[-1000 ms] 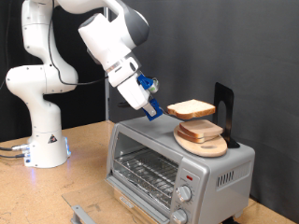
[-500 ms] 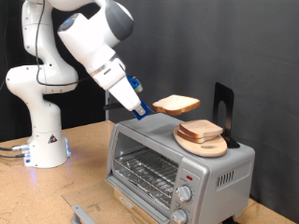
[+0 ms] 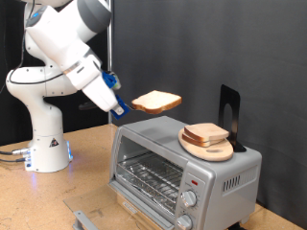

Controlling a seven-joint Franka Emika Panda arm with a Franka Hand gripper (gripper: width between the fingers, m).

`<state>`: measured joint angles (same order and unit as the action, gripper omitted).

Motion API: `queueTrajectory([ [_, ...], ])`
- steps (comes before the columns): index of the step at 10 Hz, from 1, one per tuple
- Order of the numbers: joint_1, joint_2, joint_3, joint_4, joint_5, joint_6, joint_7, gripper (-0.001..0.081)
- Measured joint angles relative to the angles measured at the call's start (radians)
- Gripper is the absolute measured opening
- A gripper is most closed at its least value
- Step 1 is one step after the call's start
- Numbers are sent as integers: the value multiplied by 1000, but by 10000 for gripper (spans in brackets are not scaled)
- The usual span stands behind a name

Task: Make a piece of toast with the oven

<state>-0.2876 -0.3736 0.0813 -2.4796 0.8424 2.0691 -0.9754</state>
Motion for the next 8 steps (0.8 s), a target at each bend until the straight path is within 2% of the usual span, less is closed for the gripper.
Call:
queueTrajectory([
  [2, -24, -5, -35, -1, -30, -32, -11, 328],
  [5, -52, -5, -64, -5, -44, -37, -10, 328],
  [8, -54, 2, -78, -9, -44, -48, -54, 328],
])
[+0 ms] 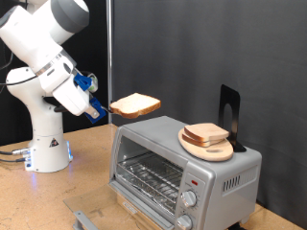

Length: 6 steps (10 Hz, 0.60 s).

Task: Make a piece of toast with the oven

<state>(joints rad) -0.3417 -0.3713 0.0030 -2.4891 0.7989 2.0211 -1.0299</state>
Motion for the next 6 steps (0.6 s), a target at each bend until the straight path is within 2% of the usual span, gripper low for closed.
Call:
queueTrajectory([
  [3, -35, 31, -63, -9, -32, -3, -103, 328],
  [6, -66, 109, -86, -11, -82, 45, -144, 328],
])
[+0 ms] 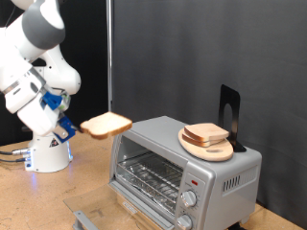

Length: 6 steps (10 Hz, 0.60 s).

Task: Make a piece of toast with the oven

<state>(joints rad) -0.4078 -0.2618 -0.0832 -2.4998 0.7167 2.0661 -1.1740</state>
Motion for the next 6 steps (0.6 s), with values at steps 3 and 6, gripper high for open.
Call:
queueTrajectory([
  [3, -2, 104, 2, -4, -11, 97, -44, 328],
  [6, -1, 201, 8, -13, 26, 194, -134, 328],
])
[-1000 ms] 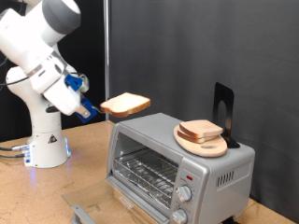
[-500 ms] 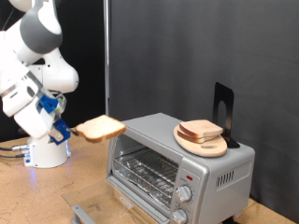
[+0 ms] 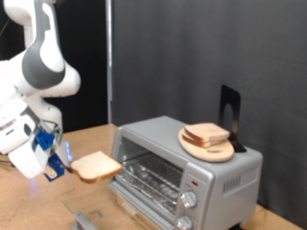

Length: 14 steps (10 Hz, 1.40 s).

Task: Make a piece of toast with the oven

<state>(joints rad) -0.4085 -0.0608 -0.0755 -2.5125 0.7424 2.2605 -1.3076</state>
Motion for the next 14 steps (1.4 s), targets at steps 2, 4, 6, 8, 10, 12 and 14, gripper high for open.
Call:
queueTrajectory([
  [2, 0, 41, 4, -1, 30, 31, -37, 328],
  [4, 0, 51, 6, 0, 37, 34, -42, 328],
  [6, 2, 52, 14, -2, 39, 64, -42, 328],
  [8, 14, 57, 42, -7, 39, 119, -41, 328],
  [10, 26, 55, 70, -4, 56, 130, -39, 328],
  [12, 33, 52, 94, -3, 44, 138, -21, 328],
  [14, 35, 50, 114, -3, -13, 149, 41, 328],
])
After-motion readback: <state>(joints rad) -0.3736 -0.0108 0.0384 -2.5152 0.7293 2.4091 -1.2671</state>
